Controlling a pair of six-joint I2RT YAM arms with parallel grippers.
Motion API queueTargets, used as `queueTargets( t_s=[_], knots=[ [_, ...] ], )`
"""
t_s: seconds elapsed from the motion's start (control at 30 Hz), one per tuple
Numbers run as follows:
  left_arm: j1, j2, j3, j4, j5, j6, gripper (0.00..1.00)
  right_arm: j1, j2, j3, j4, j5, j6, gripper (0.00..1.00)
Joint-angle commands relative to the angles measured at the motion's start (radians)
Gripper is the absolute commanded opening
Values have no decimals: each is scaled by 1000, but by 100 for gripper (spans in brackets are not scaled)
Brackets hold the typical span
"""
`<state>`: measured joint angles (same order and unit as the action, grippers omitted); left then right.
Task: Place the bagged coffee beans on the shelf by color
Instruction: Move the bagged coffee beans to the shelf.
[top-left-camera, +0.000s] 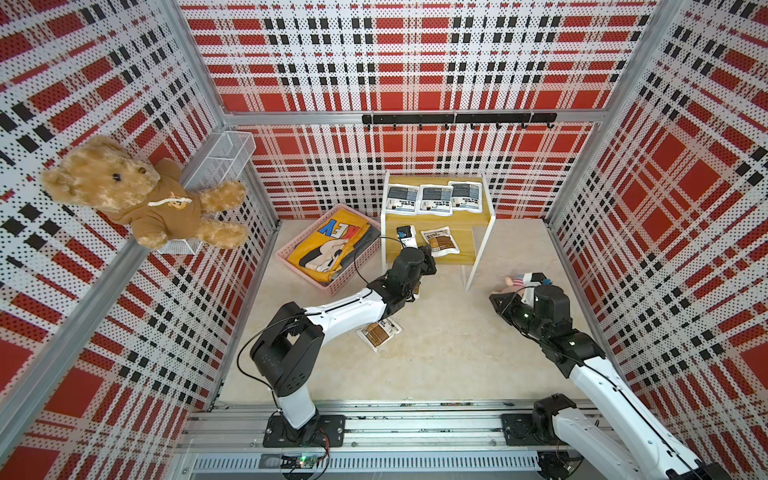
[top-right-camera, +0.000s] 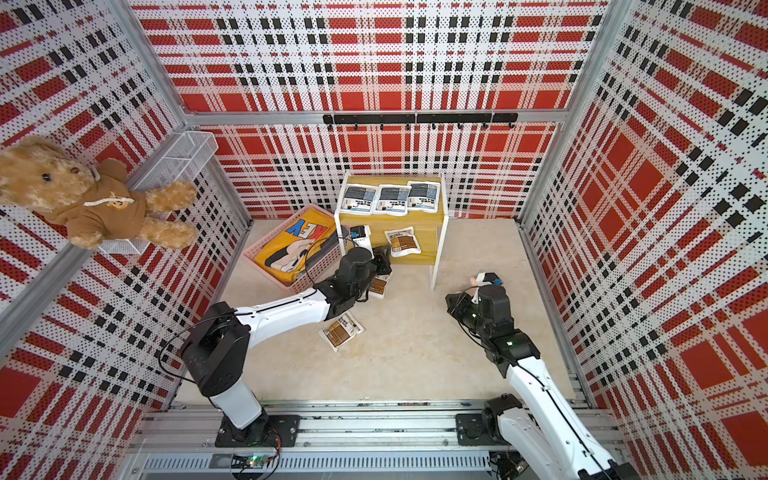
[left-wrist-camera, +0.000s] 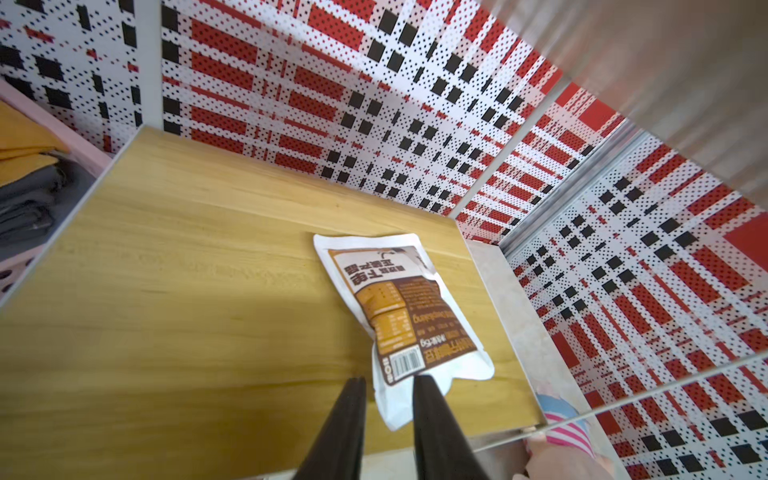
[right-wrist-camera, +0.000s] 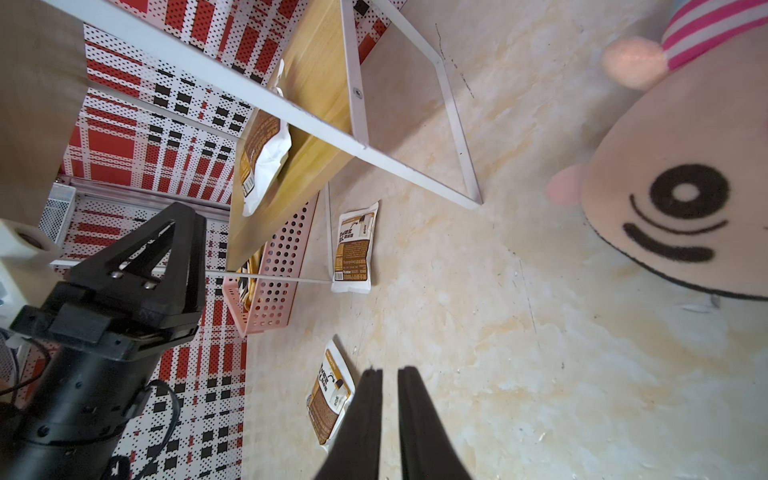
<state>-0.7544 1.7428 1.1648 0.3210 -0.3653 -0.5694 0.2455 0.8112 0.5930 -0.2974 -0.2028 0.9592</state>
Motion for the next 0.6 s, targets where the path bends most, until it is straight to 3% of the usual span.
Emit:
queueTargets(
  t_s=[0.0,0.57],
  knots=[
    [21,36,5,44,-26,-14,26,-8,-11,28,12,-7,-16,17],
    [21,191,148,41,19,-2,31,-9,-12,3,24,-17,-16,17]
  ],
)
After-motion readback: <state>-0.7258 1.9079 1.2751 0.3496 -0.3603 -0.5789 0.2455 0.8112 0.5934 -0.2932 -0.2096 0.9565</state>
